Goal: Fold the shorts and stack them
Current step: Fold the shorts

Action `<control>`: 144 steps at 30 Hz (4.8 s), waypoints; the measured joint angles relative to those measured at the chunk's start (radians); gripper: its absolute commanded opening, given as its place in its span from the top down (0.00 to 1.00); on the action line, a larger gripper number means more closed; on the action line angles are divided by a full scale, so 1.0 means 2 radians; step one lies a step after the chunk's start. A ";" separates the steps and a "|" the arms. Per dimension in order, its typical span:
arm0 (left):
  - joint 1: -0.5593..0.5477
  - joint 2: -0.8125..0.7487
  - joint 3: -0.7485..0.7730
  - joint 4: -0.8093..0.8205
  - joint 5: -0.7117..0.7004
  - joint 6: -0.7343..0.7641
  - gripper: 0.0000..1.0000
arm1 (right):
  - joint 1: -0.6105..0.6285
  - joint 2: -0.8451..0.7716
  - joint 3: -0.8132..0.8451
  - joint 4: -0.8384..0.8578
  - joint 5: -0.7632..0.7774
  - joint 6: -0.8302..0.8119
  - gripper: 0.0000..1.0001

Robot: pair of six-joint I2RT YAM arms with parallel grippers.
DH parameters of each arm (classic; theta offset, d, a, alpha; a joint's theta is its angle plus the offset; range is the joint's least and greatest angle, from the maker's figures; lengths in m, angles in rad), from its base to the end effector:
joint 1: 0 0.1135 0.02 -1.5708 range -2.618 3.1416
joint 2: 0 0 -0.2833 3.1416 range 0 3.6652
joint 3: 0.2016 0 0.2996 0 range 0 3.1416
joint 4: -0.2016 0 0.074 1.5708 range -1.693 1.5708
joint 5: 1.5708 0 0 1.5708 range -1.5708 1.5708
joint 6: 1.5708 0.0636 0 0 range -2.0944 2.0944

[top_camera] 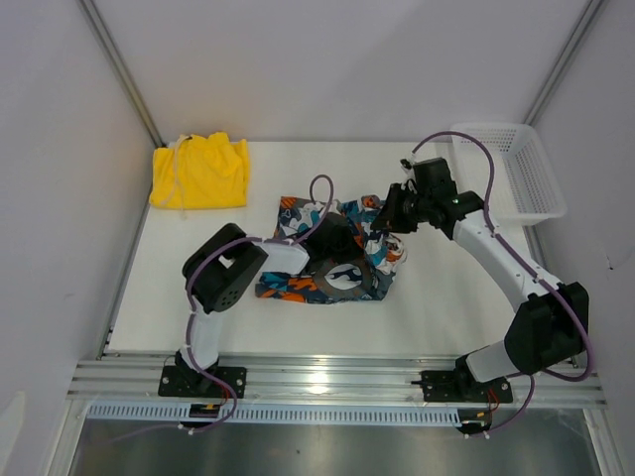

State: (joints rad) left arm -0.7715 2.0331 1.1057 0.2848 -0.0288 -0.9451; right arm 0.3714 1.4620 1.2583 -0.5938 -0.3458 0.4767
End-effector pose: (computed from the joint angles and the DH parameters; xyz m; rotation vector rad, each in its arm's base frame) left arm 0.3458 -0.3338 0.0858 -0.2225 2.3603 -0.8757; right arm 0.3484 0.1588 0.2987 -0.0451 2.4608 0.8020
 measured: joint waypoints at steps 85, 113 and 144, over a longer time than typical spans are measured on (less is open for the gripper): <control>0.125 -0.293 -0.408 0.166 -0.043 0.033 0.41 | 0.180 0.237 0.201 0.031 0.126 0.122 1.00; 0.156 -0.630 -0.353 -0.267 -0.104 0.072 0.28 | 0.244 0.366 0.318 -0.034 0.250 0.111 0.73; 0.181 -0.537 -0.272 -0.254 -0.083 0.119 0.27 | 0.166 0.176 -0.051 0.355 0.019 0.204 1.00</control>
State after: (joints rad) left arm -0.4103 0.9600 0.5613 -0.2237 -0.1940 -0.7063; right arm 0.7036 1.8141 1.1553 0.1162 -0.3088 0.8845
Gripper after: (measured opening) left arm 0.740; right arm 0.016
